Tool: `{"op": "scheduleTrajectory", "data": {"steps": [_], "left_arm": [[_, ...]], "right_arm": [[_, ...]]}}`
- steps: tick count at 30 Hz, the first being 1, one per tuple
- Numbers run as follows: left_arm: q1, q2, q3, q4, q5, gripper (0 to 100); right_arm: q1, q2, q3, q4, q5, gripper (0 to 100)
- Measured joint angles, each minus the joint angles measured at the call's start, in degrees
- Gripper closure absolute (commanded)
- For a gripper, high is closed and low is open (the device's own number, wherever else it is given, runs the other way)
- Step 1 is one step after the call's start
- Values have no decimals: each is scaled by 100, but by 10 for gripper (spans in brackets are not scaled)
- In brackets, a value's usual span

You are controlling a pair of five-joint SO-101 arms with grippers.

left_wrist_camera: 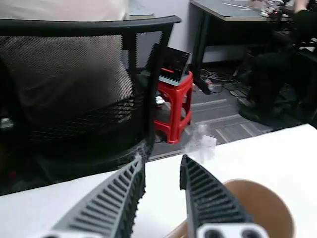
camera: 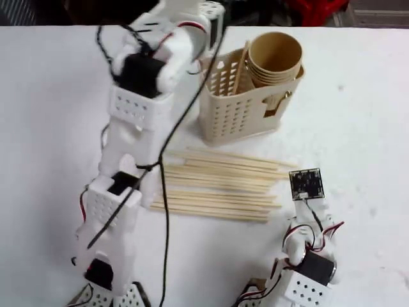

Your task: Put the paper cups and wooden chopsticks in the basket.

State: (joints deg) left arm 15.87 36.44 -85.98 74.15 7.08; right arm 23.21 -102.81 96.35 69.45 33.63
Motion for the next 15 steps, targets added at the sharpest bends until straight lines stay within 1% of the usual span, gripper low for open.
{"op": "scheduleTrajectory", "data": {"steps": [2,5,7,10,12,15], "left_arm": [[-193,0,-404,519,0,866],[-457,-79,-703,1688,-35,866],[-668,-114,-554,2453,-466,866],[-1125,-149,246,2725,-1424,866],[-1407,-149,1046,2778,-1758,866],[-1538,-149,2505,2778,-2295,866]], "right_arm": [[0,0,0,0,0,978],[0,0,0,0,0,978],[0,0,0,0,0,978],[0,0,0,0,0,978],[0,0,0,0,0,978],[0,0,0,0,0,978]]}}
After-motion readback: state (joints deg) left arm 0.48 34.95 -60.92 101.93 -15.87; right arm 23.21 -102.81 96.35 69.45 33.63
